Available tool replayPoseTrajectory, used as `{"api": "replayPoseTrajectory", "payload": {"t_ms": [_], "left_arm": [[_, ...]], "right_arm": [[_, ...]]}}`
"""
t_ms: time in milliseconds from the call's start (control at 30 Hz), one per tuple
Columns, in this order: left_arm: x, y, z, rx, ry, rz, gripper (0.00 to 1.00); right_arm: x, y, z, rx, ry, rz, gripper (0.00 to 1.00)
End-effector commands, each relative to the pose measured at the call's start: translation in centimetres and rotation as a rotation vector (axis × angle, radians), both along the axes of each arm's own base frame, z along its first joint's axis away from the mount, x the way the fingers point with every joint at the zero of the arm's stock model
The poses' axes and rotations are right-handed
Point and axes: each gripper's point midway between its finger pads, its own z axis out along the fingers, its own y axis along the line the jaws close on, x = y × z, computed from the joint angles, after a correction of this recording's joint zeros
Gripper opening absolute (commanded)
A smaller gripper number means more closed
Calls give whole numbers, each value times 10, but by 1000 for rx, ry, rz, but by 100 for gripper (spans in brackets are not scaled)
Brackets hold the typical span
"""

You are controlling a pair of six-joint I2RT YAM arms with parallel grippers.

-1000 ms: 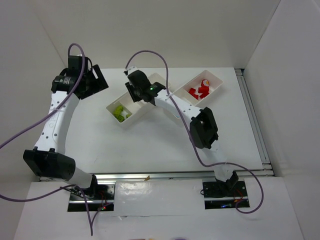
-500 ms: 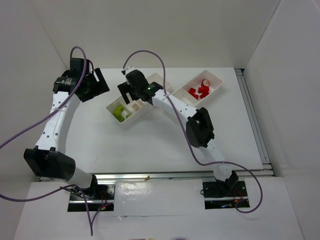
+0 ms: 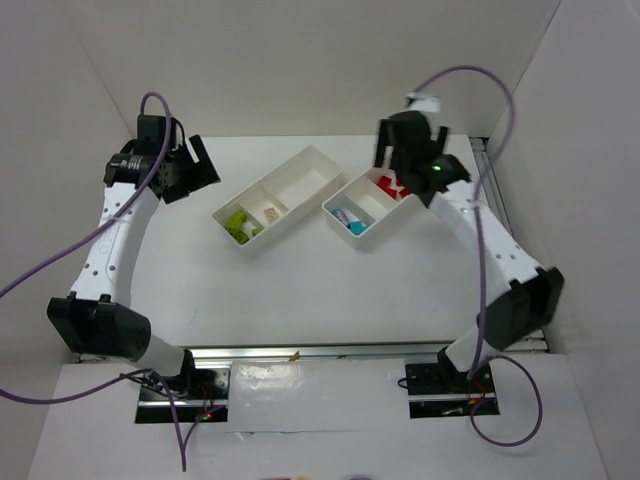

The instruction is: Sort the legos into containers by color

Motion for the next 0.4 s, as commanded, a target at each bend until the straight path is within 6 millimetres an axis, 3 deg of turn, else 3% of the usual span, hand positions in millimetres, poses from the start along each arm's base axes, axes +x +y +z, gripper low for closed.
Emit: {"api": "replayPoseTrajectory", "payload": {"t_ms": [0,100,167,367], "left_arm": [[6,-1,15,-9,-48,-35,89],[8,-4,19,-22,-56,-48,89],[11,-4,21,-22,-69,-48,89],[15,-6,23,-30,-76,-57,89]], "right_arm": [[-49,-93,-29,-9,87,-299,100],[-87,-129,-37,-5,99,-386,100],[-105,-141,-34,36,78,-427,100],[-129,-165,-30,66,47,-507,100]]}}
